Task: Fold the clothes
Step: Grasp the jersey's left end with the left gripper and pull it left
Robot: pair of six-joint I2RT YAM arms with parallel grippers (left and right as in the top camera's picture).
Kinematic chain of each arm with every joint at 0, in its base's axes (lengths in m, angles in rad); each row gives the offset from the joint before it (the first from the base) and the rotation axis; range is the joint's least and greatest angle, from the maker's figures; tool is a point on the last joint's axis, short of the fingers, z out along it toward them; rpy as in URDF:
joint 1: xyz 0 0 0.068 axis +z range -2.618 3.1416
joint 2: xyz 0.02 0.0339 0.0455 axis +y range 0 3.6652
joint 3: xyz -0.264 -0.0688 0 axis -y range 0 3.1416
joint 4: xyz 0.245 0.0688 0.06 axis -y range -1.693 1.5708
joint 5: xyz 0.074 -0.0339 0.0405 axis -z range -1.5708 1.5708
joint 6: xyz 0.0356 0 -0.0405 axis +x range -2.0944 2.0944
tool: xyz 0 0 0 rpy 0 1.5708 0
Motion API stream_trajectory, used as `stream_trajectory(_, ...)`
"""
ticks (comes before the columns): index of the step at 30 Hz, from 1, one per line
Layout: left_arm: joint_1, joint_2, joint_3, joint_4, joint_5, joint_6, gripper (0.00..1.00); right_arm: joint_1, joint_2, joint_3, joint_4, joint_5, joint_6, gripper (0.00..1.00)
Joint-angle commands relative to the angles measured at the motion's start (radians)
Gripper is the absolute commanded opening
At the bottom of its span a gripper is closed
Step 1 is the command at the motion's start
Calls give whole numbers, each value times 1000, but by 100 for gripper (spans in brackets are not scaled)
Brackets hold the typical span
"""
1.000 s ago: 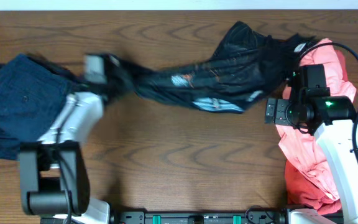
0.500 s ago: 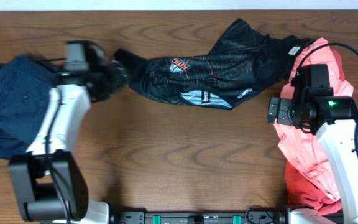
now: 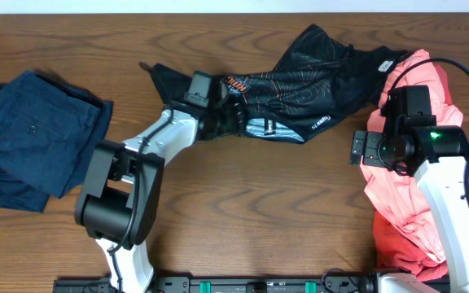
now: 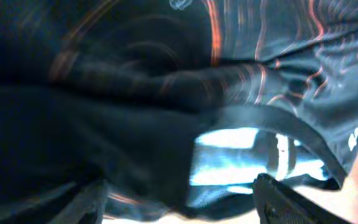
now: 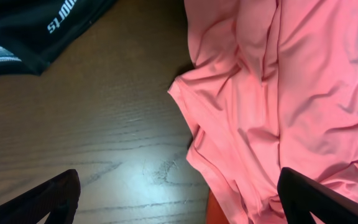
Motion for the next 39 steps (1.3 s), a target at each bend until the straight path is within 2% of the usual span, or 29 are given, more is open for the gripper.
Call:
stream_trajectory(1, -25, 58, -11, 29, -27, -18, 65, -8, -12, 7, -3, 11, 8, 99)
stream_trajectory(2, -29, 58, -11, 28, -42, -18, 49, -8, -12, 7, -3, 11, 8, 99)
stream_trajectory(3, -29, 58, -11, 24, -57, -18, 25, -8, -12, 7, -3, 11, 8, 99)
stream_trajectory(4, -29, 58, -10, 19, -66, -18, 11, -8, -12, 7, -3, 11, 8, 99)
stream_trajectory(5, -26, 57, -10, 16, -66, -18, 6, -8, -12, 7, -5, 11, 8, 99)
stream_trajectory(9, 34, 33, -2, -82, -138, -8, 6, -8, -12, 7, -10, 11, 8, 99)
stream_trajectory(15, 248, -100, 72, -218, -307, 142, 6, -12, -12, 7, -7, 15, 8, 99)
stream_trajectory(19, 419, -194, 138, -225, -292, 116, 6, -16, -12, 7, -2, 14, 8, 99)
stream_trajectory(24, 545, -245, 148, -256, -259, 113, 6, -16, -12, 7, -2, 14, 8, 99)
stream_trajectory(27, 568, -241, 148, -316, -255, 69, 6, -16, -11, 7, -3, 14, 8, 99)
stream_trajectory(28, 567, -241, 148, -335, -255, 68, 8, -16, -11, 7, -3, 14, 8, 99)
stream_trajectory(29, 563, -241, 148, -345, -256, 68, 17, -16, -11, 7, -3, 14, 8, 99)
stream_trajectory(35, 525, -242, 148, -364, -252, 68, 17, -18, -11, 6, -11, 15, 8, 99)
stream_trajectory(39, 474, -242, 148, -381, -108, 69, 17, -29, 13, 5, -9, 13, 7, 97)
